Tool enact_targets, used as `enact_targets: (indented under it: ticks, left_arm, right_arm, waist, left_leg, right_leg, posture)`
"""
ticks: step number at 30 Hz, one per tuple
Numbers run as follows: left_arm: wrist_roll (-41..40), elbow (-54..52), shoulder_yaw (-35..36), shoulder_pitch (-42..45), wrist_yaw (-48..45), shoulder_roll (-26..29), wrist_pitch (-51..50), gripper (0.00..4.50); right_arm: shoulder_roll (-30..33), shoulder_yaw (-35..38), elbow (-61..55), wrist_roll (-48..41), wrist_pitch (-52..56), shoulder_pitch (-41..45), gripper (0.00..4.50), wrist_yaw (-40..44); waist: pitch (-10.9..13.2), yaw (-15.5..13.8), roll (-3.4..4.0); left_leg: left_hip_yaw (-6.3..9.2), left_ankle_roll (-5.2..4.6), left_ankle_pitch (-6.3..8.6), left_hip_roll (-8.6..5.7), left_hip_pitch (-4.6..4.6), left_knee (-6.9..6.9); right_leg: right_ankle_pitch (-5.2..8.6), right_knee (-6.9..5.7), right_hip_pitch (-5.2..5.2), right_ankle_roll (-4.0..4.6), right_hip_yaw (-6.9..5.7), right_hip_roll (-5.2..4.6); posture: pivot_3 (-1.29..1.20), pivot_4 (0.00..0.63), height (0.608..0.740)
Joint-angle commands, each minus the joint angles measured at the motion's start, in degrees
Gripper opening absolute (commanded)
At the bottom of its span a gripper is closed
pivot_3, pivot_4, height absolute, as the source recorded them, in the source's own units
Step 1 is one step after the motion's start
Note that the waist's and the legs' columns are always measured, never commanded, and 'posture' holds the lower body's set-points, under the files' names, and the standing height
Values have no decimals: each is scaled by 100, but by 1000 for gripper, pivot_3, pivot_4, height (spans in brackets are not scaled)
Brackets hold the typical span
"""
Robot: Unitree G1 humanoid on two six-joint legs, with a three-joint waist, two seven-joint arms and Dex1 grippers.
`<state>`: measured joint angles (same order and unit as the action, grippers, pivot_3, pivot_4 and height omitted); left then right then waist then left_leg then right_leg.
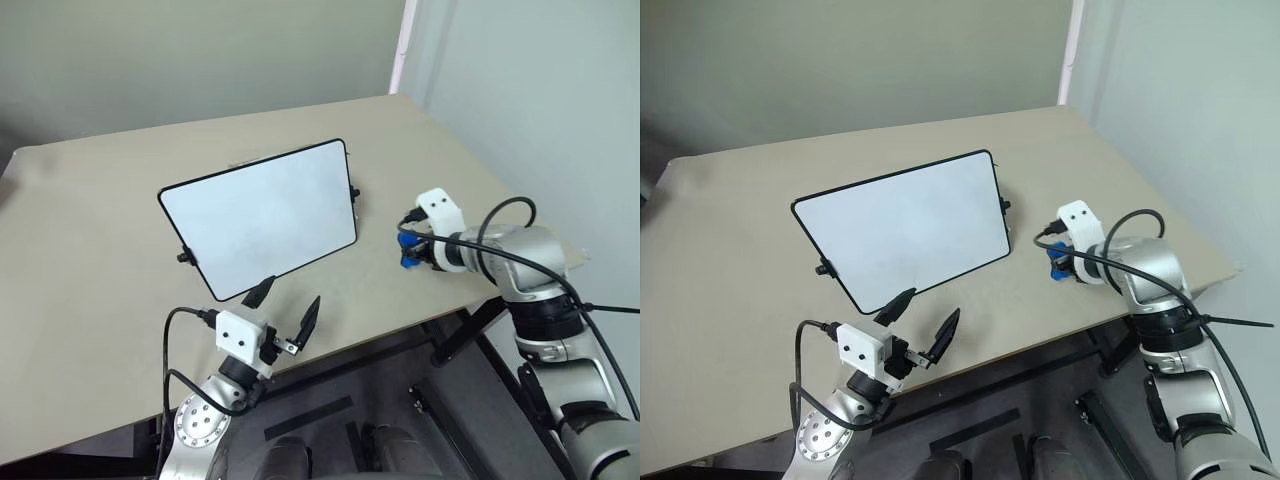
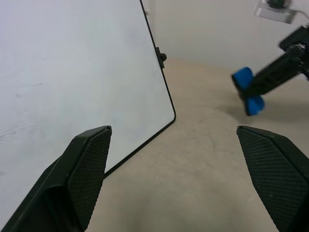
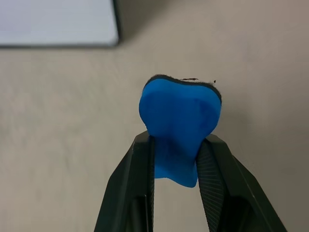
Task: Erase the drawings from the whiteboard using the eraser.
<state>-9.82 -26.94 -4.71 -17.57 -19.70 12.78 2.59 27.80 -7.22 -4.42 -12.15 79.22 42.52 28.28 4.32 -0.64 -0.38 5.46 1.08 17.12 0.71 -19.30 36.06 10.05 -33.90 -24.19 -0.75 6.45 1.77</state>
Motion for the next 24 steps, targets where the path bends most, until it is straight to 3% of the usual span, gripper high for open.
enact_targets:
  ticks: [1,8,17,24]
  left_arm:
    - [-13,-84,-23,17,-20,-18,104,4500]
    - [-27,-68,16,59,-45,9,91,4500]
    - [-72,-66,122,60,-70,79,96,4500]
    - [-123,-85,234,72,-96,124,83,4500]
  right_arm:
    - [163,146,13,-71,-192,-180,1246,46]
    - [-4,160,624,54,-900,-333,1246,-135]
    - [225,127,349,-22,-1094,-434,4215,9]
    - [1149,826,-1217,-444,-1960,-1501,4215,726]
  waist:
    - [0,6,1]
    - [1,39,12]
    - [3,2,15]
    - [0,-46,21]
  left_leg:
    - [0,0,0,0,5,-2]
    - [2,-3,1,2,21,-5]
    - [2,-12,13,2,13,-5]
    - [1,-18,43,-3,14,-2]
  right_leg:
    - [0,0,2,-1,0,1]
    - [4,0,13,-7,3,8]
    - [7,2,9,-11,6,6]
    - [14,7,37,-1,8,5]
  posture:
    - [0,150,730]
    - [0,150,730]
    - [0,150,730]
    - [0,150,730]
